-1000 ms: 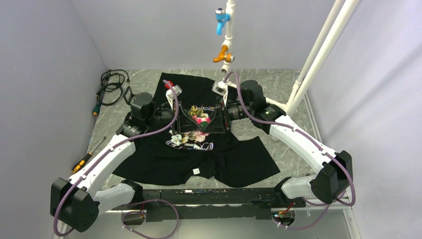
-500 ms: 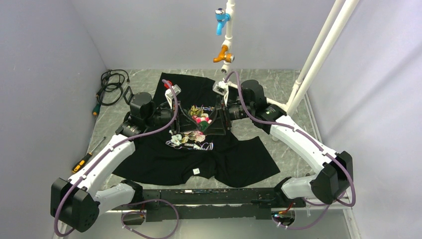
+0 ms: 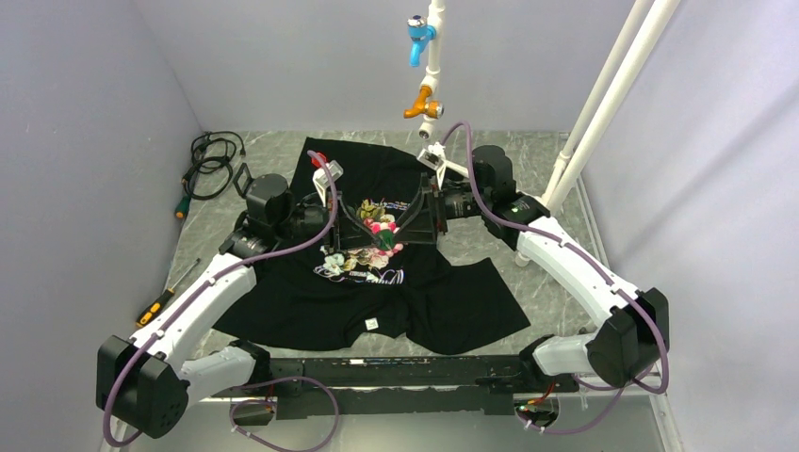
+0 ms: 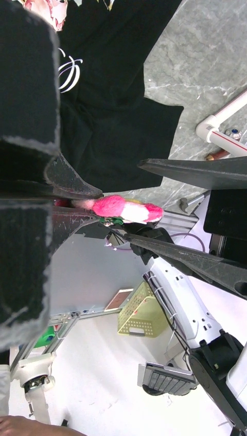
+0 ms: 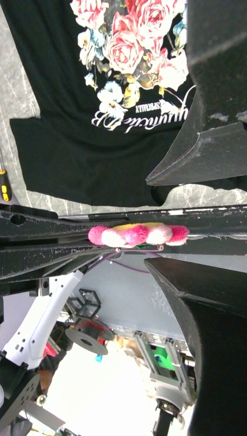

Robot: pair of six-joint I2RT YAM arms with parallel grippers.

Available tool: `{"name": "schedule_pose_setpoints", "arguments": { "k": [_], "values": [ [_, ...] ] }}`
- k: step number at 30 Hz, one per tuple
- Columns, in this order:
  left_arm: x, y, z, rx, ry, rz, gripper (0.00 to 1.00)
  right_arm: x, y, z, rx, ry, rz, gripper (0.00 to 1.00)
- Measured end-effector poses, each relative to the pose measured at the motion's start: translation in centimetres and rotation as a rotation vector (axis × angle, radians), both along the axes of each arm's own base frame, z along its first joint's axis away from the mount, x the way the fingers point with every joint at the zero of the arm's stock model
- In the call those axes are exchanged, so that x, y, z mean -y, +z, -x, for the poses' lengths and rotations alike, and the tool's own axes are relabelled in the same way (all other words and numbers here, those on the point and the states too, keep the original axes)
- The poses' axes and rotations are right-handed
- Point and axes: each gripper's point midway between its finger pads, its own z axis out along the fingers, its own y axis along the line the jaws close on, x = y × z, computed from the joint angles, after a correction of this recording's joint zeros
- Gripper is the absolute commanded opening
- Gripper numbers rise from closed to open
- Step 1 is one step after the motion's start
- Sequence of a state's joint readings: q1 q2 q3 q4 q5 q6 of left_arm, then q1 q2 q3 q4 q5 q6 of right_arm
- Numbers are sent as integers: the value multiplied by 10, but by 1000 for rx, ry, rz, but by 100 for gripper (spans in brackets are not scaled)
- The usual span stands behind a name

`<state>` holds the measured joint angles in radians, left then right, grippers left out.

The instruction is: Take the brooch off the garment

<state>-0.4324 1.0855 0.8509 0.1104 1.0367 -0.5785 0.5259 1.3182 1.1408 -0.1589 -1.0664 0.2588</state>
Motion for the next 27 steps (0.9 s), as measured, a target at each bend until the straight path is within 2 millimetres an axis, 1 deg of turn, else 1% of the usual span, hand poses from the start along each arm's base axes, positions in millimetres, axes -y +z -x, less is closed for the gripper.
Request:
{"name": "schedule_pose_setpoints", "arguments": {
  "k": [2, 4, 7, 13, 16, 17, 19, 20, 21, 22, 23, 25, 27],
  "values": [
    [0, -1, 0, -4, -5, -1, 0, -1, 0, 2, -10, 10, -7, 54],
    [1, -2, 0, -8, -6, -3, 0, -2, 1, 4, -14, 17, -11, 50],
    [1, -2, -1, -9, -7, -2, 0, -3, 2, 6, -14, 26, -15, 47],
    [2, -3, -1, -13, -6, -2, 0, -6, -2, 9, -37, 54, -15, 36],
    [2, -4, -2, -18, -6, -4, 0, -7, -4, 9, -41, 57, -13, 25],
    [2, -4, -2, -20, -6, -4, 0, -7, -4, 9, -41, 58, -14, 18],
    [2, -4, -2, -20, -8, -4, 0, -8, -4, 10, -40, 64, -17, 0],
    [2, -4, -2, -19, -10, -4, 7, -8, -4, 10, -43, 68, -18, 0],
    [2, -3, -1, -18, -13, -3, 24, -8, -4, 11, -48, 76, -20, 0],
    [2, -3, -1, -17, -14, -4, 39, -8, -4, 11, -51, 80, -20, 0],
    [2, -4, -1, -14, -15, -6, 46, -8, -4, 12, -51, 82, -20, 0],
    [1, -3, -2, -12, -17, -13, 50, -8, -5, 12, -42, 87, -20, 0],
    [-1, -2, -4, 5, -15, -15, 49, -9, -5, 12, -36, 90, -21, 0]
  ]
}}
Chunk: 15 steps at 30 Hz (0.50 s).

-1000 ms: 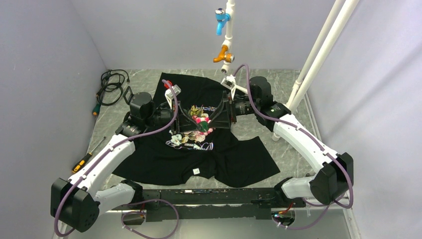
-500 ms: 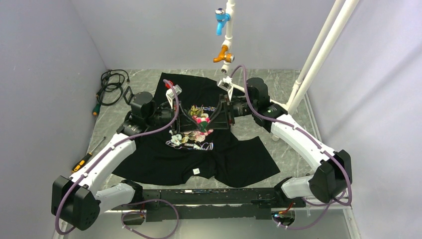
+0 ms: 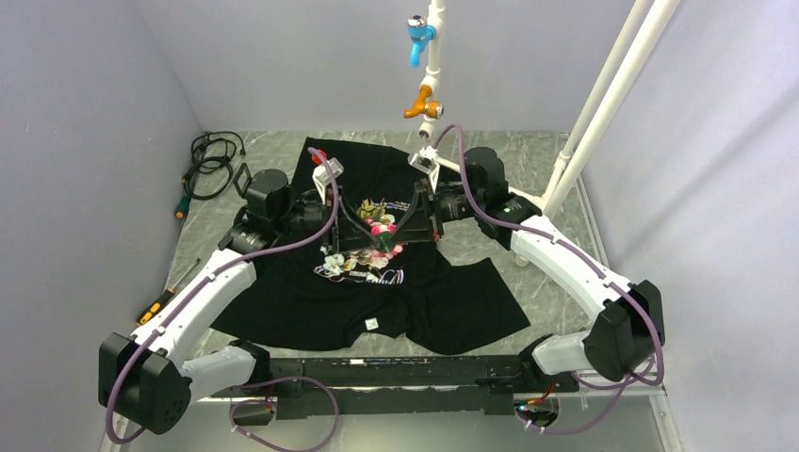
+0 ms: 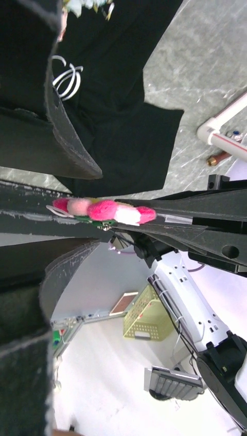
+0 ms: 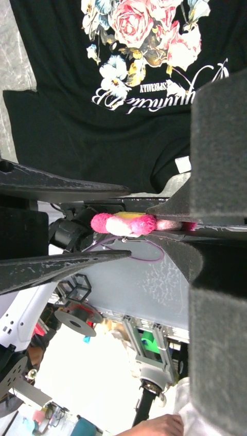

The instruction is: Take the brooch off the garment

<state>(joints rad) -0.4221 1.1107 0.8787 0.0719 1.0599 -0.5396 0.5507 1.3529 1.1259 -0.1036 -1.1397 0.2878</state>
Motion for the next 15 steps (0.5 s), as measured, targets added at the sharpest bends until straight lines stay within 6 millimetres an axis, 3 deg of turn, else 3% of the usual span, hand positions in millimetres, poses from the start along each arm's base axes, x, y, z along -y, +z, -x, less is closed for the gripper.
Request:
{"name": "schedule_pose_setpoints", "arguments": {
  "k": [5, 12, 15],
  "values": [
    [-11, 3, -5, 88, 9, -22, 44, 1, 0, 2, 12, 1, -6, 0],
    [-15, 9, 2, 198, -36, -34, 34, 0, 3, 3, 24, 0, -29, 0],
    [-14, 9, 4, 202, -45, -32, 34, -1, 5, 3, 32, 1, -39, 0]
  ]
}}
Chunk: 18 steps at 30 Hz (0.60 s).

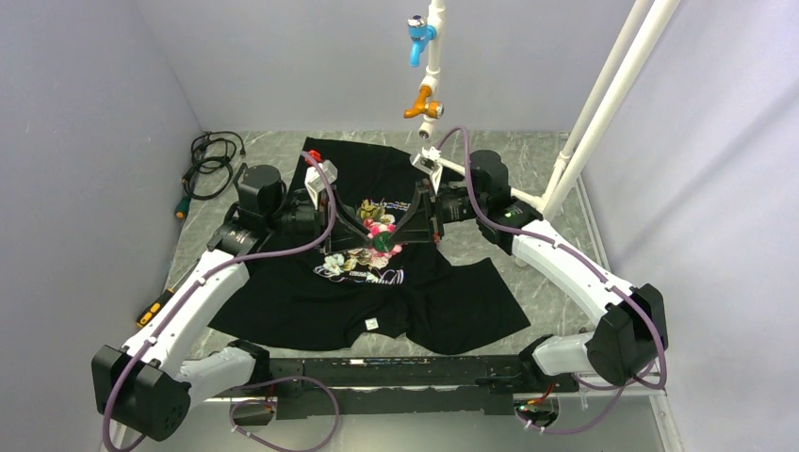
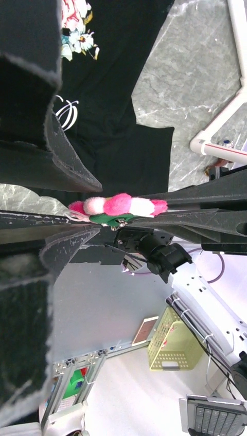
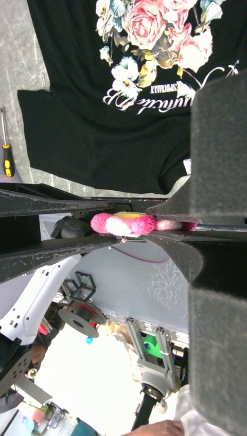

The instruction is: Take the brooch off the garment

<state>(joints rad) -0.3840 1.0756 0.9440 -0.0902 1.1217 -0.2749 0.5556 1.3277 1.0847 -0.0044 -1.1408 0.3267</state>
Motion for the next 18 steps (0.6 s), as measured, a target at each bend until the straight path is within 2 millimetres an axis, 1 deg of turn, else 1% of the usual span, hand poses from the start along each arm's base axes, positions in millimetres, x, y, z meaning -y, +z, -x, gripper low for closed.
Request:
{"name": "schedule_pose_setpoints", "arguments": {
  "k": [2, 3, 5, 6, 7, 9, 10, 11, 13, 15, 16, 18],
  "values": [
    [1, 0, 2, 2, -8, 1, 33, -1, 2, 0, 1, 2, -6, 0],
    [3, 0, 4, 2, -15, 1, 28, -1, 2, 1, 2, 3, -9, 0],
    [5, 0, 7, 0, -27, 1, 16, -2, 4, 2, 4, 11, -14, 0],
    [6, 1, 8, -4, -30, 2, 6, -2, 4, 3, 3, 18, -15, 0],
    [7, 1, 8, -5, -30, 2, 1, -2, 5, 5, 3, 27, -18, 0],
    [7, 2, 8, -20, -26, 5, 0, -2, 6, 6, 8, 29, -21, 0],
    [7, 2, 8, -22, -24, 6, 0, -1, 7, 6, 10, 29, -22, 2],
    [7, 2, 7, -26, -22, 6, 0, -1, 6, 6, 12, 29, -22, 9],
    [7, 1, 7, -33, -17, 3, 0, -1, 6, 6, 15, 27, -20, 31],
    [6, -1, 6, -44, -9, -4, 0, -1, 4, 6, 14, 25, -15, 46],
    [6, -2, 6, -46, -7, -7, 0, -1, 3, 5, 11, 21, -12, 51],
    [3, -4, 5, -59, 2, -14, 0, -1, 0, 3, 11, 8, -1, 60]
  ]
}}
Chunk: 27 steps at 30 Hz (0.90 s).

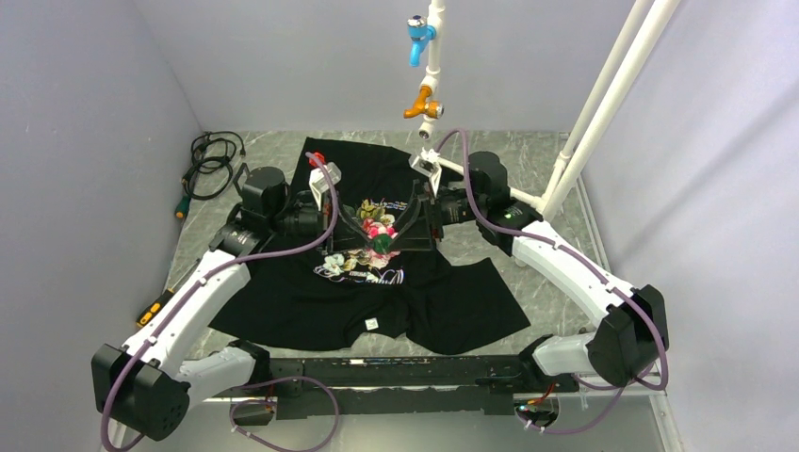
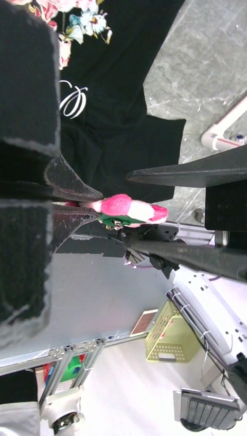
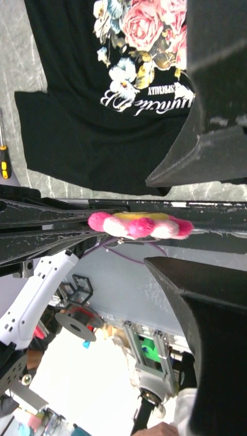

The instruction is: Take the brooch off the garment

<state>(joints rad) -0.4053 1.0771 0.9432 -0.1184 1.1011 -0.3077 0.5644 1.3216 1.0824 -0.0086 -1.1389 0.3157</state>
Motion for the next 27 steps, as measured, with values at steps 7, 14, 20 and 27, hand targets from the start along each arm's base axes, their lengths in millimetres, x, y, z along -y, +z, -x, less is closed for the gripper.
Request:
{"name": "schedule_pose_setpoints", "arguments": {
  "k": [7, 14, 20, 27],
  "values": [
    [-17, -13, -23, -64, 119, -60, 0, 10, -7, -18, 2, -97, 38, 84],
    [-46, -25, -54, -127, 241, -162, 0, 25, -1, -34, 33, -192, 53, 88],
    [-91, -26, -102, -103, 407, -317, 0, 38, -3, -45, 48, -249, 76, 92],
    [-154, -50, -140, -81, 658, -576, 0, 44, -14, -46, 69, -262, 121, 94]
  ]
}}
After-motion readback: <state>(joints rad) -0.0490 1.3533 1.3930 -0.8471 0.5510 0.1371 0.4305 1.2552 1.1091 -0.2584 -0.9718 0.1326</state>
